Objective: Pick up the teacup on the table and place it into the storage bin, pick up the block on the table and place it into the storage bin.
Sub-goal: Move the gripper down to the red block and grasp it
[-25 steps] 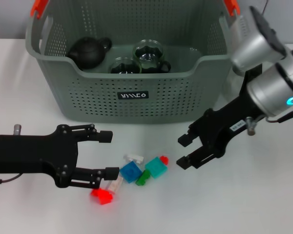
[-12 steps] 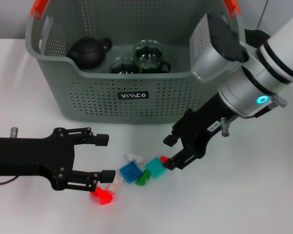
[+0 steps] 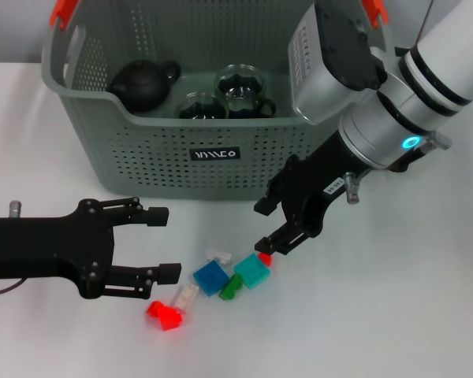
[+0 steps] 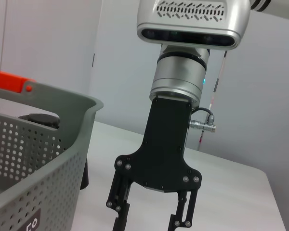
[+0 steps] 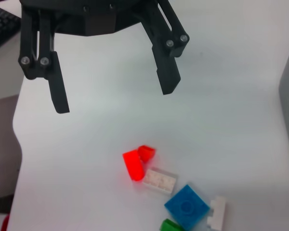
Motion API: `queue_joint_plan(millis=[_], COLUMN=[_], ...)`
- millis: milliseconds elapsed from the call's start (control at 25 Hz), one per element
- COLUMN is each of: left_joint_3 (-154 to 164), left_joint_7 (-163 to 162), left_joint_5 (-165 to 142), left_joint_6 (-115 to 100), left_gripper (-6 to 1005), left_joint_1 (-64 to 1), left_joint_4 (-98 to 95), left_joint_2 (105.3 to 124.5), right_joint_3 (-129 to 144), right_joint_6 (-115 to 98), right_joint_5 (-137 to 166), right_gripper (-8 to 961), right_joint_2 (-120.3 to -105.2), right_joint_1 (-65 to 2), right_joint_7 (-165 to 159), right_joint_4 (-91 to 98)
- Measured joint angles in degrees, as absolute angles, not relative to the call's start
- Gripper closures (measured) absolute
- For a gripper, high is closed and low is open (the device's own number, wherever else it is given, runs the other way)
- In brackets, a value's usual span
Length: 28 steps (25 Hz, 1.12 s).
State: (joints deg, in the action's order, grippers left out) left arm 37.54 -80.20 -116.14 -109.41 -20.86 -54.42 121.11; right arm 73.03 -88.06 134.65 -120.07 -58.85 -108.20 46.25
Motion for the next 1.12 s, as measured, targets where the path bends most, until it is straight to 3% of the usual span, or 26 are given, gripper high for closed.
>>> queue_joint_plan(millis=[1120], left_joint_3=[36.12], left_joint_7=[-80.63], left_joint_5=[-115.83], left_joint_6=[-109.28], left_gripper=[152], left_joint_1=[-21.3], left_joint_4=[-54.11], left_joint_2=[121.4], right_joint_3=[97.41], right_joint_6=[-77.97], right_joint_5=[137.12], right_gripper=[309], right_joint_2=[-121.0], right_joint_1=[-60.89], right_joint_7=[-112.99], right_joint_4=[47.64])
